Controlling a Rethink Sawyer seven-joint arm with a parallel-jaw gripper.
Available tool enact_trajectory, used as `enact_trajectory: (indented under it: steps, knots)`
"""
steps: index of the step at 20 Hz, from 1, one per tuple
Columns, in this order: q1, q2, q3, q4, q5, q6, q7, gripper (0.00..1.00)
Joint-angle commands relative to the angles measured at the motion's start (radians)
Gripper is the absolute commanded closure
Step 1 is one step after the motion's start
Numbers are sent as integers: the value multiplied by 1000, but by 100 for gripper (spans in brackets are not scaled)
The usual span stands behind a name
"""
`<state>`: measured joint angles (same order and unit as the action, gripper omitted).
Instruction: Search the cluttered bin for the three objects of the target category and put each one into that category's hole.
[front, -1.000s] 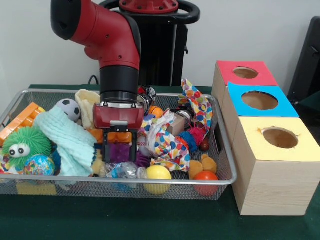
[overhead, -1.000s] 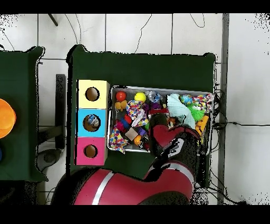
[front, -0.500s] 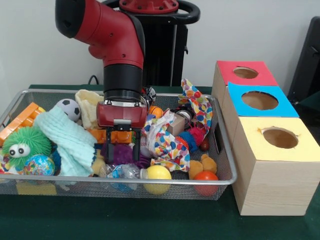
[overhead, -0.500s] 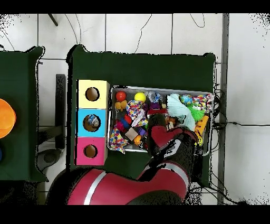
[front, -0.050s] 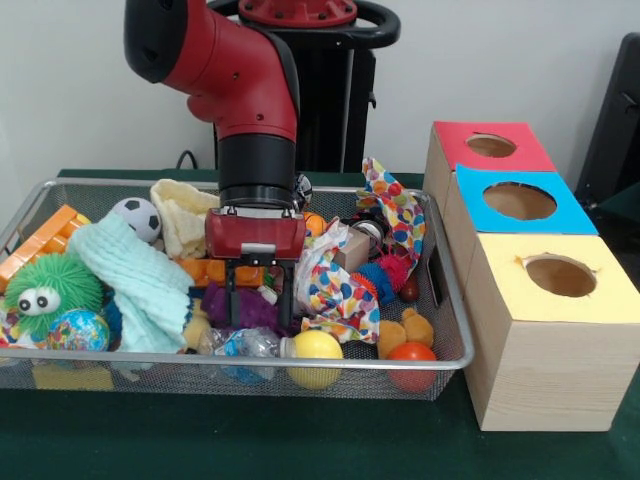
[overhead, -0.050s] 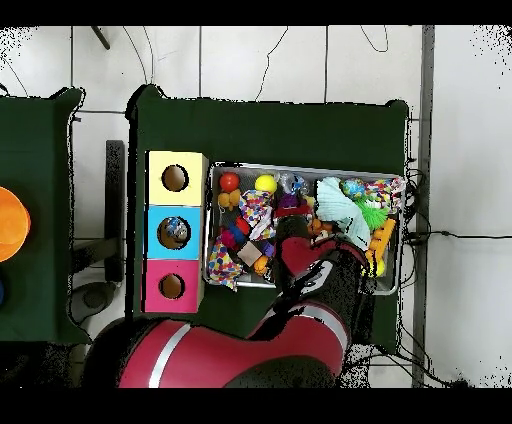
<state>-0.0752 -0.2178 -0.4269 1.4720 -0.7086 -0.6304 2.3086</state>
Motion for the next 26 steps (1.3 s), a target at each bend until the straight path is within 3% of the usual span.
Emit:
enact_trajectory:
  steps: [1, 10, 20, 26]
  knots:
    - [20, 46, 31, -72, -50, 96, -44, 0]
    - [93, 54, -62, -92, -7, 121, -93, 0]
    - [160, 101, -206, -47, 217, -27, -147, 0]
    - [178, 132, -241, -80, 218, 21, -115, 0]
